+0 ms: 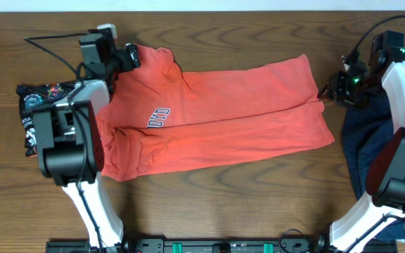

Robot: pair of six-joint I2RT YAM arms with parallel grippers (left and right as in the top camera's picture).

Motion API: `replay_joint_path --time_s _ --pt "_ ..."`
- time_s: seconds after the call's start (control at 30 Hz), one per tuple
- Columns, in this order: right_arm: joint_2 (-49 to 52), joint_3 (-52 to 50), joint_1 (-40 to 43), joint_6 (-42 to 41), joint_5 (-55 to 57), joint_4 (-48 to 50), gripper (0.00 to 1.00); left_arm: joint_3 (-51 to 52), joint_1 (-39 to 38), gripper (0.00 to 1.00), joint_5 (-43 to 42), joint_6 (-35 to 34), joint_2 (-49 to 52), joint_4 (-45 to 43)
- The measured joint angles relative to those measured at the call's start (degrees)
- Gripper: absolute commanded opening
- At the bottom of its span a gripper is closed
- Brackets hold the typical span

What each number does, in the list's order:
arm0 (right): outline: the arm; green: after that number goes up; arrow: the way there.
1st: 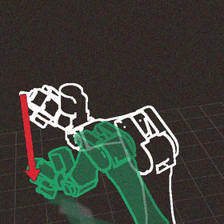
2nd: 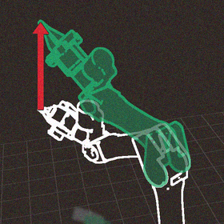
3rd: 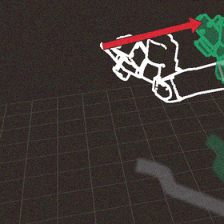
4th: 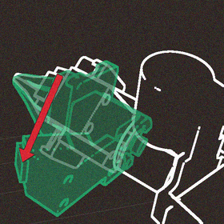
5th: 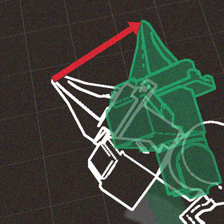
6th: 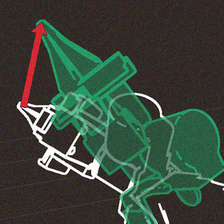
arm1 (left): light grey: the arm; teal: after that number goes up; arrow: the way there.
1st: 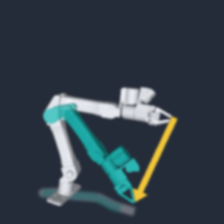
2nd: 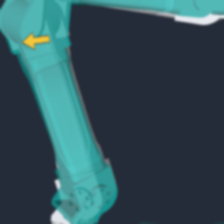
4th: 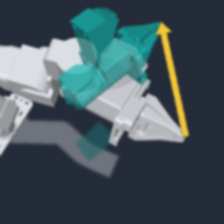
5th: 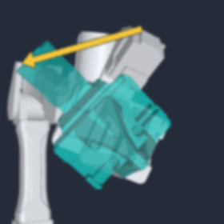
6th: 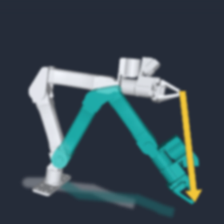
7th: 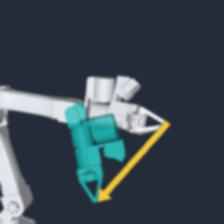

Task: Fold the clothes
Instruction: 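Grasp the T-shirt's top corners with left and right grippers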

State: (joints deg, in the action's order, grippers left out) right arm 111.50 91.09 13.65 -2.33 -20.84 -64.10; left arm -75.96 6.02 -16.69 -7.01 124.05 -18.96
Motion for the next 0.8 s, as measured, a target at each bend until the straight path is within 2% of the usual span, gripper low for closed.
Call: replay_joint_path --time_s 0.13,0.2,0.27,0.3,0.47,0.57,0.8 --pt "-0.02 0.00 -1.31 -0.07 0.00 -0.42 0.50 0.00 -1.11 0.64 -0.52 -0.20 2.47 -1.95" --pt "-0.02 0.00 -1.86 -0.07 -0.02 -0.28 0.50 0.00 -1.68 0.50 -0.98 -0.13 3.32 -1.64" --pt "-0.02 0.00 -2.56 -0.17 0.07 0.26 0.50 0.00 -2.10 0.19 -1.31 -0.26 3.78 -0.96" --pt "-0.02 0.00 -2.73 -0.20 0.02 0.48 0.50 0.00 -2.32 0.07 -1.40 -0.17 3.89 -0.74" --pt "-0.02 0.00 -3.48 -1.46 1.90 1.36 0.50 0.00 -2.27 0.06 -2.78 -2.12 3.58 -0.68" --pt "-0.02 0.00 -3.78 -2.40 5.05 3.37 0.53 0.00 -1.53 0.06 -2.99 -5.05 1.84 0.46" --pt "-0.02 0.00 -6.23 -3.26 12.33 13.55 0.57 -0.11 -0.20 0.06 -4.39 -9.55 -8.79 9.27"
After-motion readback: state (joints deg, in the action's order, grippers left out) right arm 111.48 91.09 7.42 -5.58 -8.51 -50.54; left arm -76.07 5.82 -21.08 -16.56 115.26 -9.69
